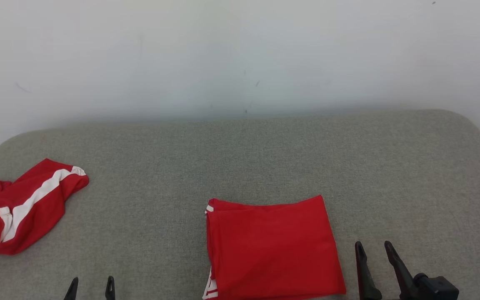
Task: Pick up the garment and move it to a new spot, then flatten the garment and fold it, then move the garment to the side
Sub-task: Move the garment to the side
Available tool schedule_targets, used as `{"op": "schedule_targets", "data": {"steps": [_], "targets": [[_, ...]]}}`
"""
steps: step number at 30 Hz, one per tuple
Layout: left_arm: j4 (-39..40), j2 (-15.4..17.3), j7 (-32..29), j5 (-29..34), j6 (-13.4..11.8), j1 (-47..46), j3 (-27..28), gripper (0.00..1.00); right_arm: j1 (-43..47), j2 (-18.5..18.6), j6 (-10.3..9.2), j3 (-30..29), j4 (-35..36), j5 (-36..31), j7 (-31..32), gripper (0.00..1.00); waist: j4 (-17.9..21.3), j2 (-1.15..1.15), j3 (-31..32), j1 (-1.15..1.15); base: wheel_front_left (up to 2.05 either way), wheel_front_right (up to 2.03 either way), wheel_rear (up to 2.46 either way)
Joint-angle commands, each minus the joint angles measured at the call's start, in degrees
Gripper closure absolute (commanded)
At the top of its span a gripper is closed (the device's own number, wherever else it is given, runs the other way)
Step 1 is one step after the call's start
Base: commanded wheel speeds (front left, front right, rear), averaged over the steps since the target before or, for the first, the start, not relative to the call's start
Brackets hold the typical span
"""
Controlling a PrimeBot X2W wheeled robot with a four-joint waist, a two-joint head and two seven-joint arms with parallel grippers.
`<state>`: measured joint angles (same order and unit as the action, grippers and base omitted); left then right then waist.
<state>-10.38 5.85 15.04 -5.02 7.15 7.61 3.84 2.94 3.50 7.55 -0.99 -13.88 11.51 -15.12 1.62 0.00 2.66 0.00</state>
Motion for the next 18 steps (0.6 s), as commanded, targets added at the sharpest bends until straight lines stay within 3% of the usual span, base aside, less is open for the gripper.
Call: {"op": "schedule_targets", "data": {"steps": [1, 18], "targets": [[0.3, -0.2, 0.2, 0.7, 0.3, 0.6, 0.2, 0.00, 0.3, 0.1, -0.14, 0.1, 0.0, 0.2, 0.0, 0.00, 0.0, 0.00, 0.0, 0.00, 0.00, 0.00, 0.00], [0.5, -0.9, 0.2, 1.1, 0.2, 0.5, 0.2, 0.00, -3.4, 1.3, -0.14, 1.5, -2.0, -0.7, 0.0, 0.00, -0.6, 0.00, 0.0, 0.00, 0.00, 0.00, 0.00]]}}
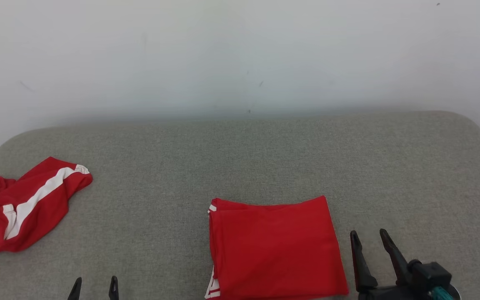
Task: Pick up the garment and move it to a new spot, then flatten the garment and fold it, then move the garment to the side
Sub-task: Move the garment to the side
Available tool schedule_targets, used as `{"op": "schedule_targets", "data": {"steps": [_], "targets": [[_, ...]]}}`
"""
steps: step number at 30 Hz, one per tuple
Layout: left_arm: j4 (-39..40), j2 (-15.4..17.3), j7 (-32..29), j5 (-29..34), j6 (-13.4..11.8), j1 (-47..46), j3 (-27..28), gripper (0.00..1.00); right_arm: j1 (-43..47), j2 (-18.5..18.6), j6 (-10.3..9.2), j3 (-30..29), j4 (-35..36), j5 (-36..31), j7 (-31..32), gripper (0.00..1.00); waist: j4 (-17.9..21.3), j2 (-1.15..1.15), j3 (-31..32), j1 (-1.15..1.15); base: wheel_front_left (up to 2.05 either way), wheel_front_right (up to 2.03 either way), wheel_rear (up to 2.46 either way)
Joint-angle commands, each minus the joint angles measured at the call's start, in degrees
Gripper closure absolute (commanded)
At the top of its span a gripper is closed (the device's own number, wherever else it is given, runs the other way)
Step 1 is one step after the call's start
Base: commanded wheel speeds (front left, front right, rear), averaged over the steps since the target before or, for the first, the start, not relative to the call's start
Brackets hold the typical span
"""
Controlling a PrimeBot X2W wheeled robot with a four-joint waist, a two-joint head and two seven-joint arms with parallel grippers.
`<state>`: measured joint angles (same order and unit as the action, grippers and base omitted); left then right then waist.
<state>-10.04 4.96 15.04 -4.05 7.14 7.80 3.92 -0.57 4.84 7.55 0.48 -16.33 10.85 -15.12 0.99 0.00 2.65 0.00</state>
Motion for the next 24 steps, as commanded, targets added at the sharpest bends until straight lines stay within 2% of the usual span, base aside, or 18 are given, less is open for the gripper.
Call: {"op": "schedule_targets", "data": {"steps": [1, 6, 14, 24], "targets": [[0.2, -0.1, 0.2, 0.1, 0.1, 0.2, 0.0, 0.00, -0.8, 0.2, -0.14, 0.2, -0.3, -0.3, 0.0, 0.00, -0.2, 0.00, -0.1, 0.00, 0.00, 0.00, 0.00], [-0.2, -0.4, 0.2, 0.1, 0.1, -0.5, -0.6, 0.00, -6.7, 1.8, -0.14, 2.1, -5.3, -0.4, 0.6, 0.00, -1.3, 0.00, -0.6, 0.00, 0.00, 0.00, 0.00], [-0.1, -0.7, 0.2, 0.0, 0.1, -0.8, -0.8, 0.00, -14.2, 2.5, -0.14, 2.2, -14.9, -1.3, 5.6, 0.00, -2.7, 0.00, -1.3, 0.00, 0.00, 0.00, 0.00], [0.4, -0.7, 0.2, 0.1, 0.2, -1.6, -0.5, 0.00, -18.4, 1.4, -0.14, 1.2, -26.6, -0.9, 6.3, 0.00, -3.5, 0.00, -3.7, 0.00, 0.00, 0.00, 0.00]]}}
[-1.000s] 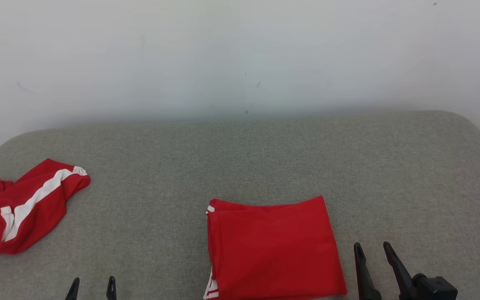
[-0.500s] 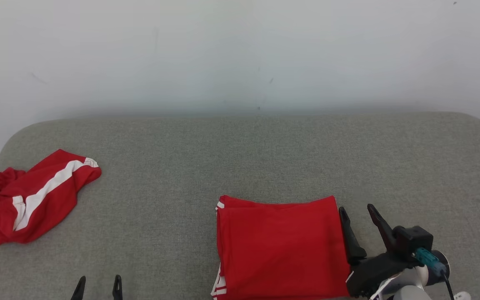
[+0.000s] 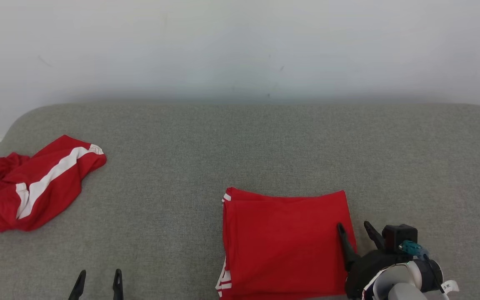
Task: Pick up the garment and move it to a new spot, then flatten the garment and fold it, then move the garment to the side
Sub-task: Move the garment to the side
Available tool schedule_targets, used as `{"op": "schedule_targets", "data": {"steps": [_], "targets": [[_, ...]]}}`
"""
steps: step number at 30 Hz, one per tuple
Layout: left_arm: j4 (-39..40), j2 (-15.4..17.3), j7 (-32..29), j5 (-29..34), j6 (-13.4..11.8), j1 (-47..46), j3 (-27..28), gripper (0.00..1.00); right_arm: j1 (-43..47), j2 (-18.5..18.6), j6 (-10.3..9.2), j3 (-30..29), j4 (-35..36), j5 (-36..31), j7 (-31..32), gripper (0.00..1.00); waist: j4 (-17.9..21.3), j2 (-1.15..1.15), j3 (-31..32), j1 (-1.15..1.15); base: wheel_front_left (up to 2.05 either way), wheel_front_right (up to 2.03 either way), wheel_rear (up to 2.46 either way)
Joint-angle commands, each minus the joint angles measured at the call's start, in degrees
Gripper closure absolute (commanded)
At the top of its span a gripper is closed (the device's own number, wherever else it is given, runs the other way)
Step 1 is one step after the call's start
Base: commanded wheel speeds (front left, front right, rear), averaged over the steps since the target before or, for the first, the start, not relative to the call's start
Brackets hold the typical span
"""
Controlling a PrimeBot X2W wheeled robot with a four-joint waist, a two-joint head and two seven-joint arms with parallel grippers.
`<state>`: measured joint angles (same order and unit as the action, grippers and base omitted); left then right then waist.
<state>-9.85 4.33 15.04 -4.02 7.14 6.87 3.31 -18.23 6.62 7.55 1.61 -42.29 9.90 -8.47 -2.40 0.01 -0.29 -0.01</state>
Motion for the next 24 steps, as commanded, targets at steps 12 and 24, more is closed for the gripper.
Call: {"op": "schedule_targets", "data": {"steps": [12, 24], "targets": [[-0.3, 0.6, 0.2, -0.1, 0.3, -2.4, -0.2, 0.00, -2.7, -2.1, -0.14, 2.2, -12.0, 1.1, -1.0, 0.00, -0.4, -0.01, -2.5, 0.01, 0.00, 0.00, 0.00], [0.0, 0.3, 0.2, -0.5, 0.3, -3.8, -0.2, 0.00, -9.3, -0.4, -0.14, 7.3, -11.6, 3.9, -3.8, 1.00, -0.9, -0.01, -4.8, 0.01, 0.00, 0.00, 0.00]]}}
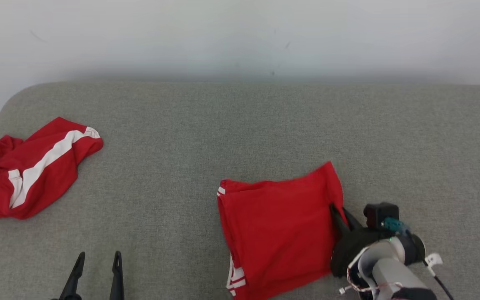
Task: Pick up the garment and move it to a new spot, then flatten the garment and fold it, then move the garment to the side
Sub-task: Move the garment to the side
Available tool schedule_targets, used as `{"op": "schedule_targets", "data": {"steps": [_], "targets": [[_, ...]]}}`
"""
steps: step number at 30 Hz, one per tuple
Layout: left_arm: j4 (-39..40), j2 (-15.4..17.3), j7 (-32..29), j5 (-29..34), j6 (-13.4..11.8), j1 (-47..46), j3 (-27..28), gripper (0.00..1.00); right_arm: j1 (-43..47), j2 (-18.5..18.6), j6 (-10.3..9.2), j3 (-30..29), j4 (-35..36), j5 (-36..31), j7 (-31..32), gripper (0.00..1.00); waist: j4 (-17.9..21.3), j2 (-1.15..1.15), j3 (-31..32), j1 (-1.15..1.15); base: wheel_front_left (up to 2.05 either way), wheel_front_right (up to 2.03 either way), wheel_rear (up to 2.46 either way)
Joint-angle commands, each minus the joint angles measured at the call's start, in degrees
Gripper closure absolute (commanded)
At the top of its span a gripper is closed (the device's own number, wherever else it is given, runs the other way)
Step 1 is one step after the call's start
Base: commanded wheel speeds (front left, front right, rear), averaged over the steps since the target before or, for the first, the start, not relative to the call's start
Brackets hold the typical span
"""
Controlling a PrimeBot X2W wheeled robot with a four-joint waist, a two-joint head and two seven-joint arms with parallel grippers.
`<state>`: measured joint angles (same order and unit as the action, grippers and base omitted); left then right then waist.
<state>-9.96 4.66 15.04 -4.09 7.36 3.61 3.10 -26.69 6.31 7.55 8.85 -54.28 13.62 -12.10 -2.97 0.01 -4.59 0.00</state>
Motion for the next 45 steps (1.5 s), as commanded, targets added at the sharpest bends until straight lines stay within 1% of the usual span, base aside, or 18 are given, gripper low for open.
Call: {"op": "schedule_targets", "data": {"steps": [1, 9, 14, 17, 21, 22, 25, 29, 33, 34, 41, 45], "targets": [[0.3, -0.1, 0.2, -0.5, 0.0, -0.8, 0.0, 0.00, -2.0, 0.5, -0.14, 0.6, 0.7, 0.3, -0.3, 1.00, -0.4, -0.01, -1.0, 0.00, 0.00, 0.00, 0.00], [2.5, -0.6, 0.2, -0.9, 0.0, -3.5, 0.4, 0.00, -13.4, 6.5, -0.14, 4.7, 1.9, -0.7, 1.4, 1.00, 0.0, -0.01, -6.7, 0.00, 0.00, 0.00, 0.00], [5.0, -0.6, 0.2, -1.5, 0.1, -6.3, -0.4, 0.00, -20.3, 12.1, -0.15, 7.1, 2.1, -1.2, 2.8, 1.00, 0.7, -0.01, -12.4, 0.00, 0.00, 0.00, 0.00], [7.2, 0.0, 0.2, -1.6, 0.1, -8.1, -0.5, 0.00, -24.0, 15.8, -0.15, 7.3, 2.5, -1.1, 3.2, 1.00, 1.7, -0.01, -15.9, 0.00, 0.00, 0.00, 0.00], [10.9, 0.9, 0.2, -1.9, 0.1, -9.6, 0.0, 0.00, -28.2, 20.3, -0.15, 7.6, 3.4, -1.4, 3.8, 1.00, 4.1, -0.01, -20.2, 0.00, 0.00, 0.00, 0.00], [12.6, 1.7, 0.2, -1.7, 0.1, -10.2, -0.1, 0.00, -30.1, 22.7, -0.15, 7.4, 4.0, -0.9, 3.9, 1.00, 5.3, -0.01, -22.1, 0.00, 0.00, 0.00, 0.00], [14.7, 2.9, 0.2, -1.4, 0.1, -10.8, -0.6, 0.00, -32.4, 26.0, -0.15, 7.3, 4.4, -0.5, 4.4, 1.00, 6.9, -0.01, -24.3, 0.00, 0.00, 0.00, 0.00], [17.5, 4.1, 0.2, -1.2, 0.1, -11.1, -0.6, 0.00, -34.7, 29.0, -0.15, 6.6, 6.0, -1.1, 5.7, 1.00, 8.9, -0.01, -26.3, 0.00, 0.00, 0.00, 0.00], [20.6, 5.6, 0.2, -0.9, 0.1, -10.3, -0.1, 0.00, -36.6, 31.4, -0.15, 6.0, 8.4, -0.8, 7.6, 1.00, 11.6, -0.01, -28.4, 0.00, 0.00, 0.00, 0.00], [20.6, 5.6, 0.2, -0.9, 0.1, -10.3, -0.1, 0.00, -36.6, 31.4, -0.15, 6.0, 8.4, -0.8, 7.6, 1.00, 11.6, -0.01, -28.4, 0.00, 0.00, 0.00, 0.00], [24.6, 8.1, 0.2, -0.6, 0.1, -10.2, 0.9, 0.00, -38.2, 34.7, -0.15, 3.9, 11.6, -0.7, 11.1, 1.00, 14.8, -0.01, -31.9, 0.00, 0.00, 0.00, 0.00], [26.1, 9.0, 0.2, -0.5, 0.1, -10.1, 1.0, 0.00, -38.2, 35.1, -0.15, 2.5, 13.1, -1.7, 12.5, 1.00, 15.5, -0.01, -33.3, 0.00, 0.00, 0.00, 0.00]]}}
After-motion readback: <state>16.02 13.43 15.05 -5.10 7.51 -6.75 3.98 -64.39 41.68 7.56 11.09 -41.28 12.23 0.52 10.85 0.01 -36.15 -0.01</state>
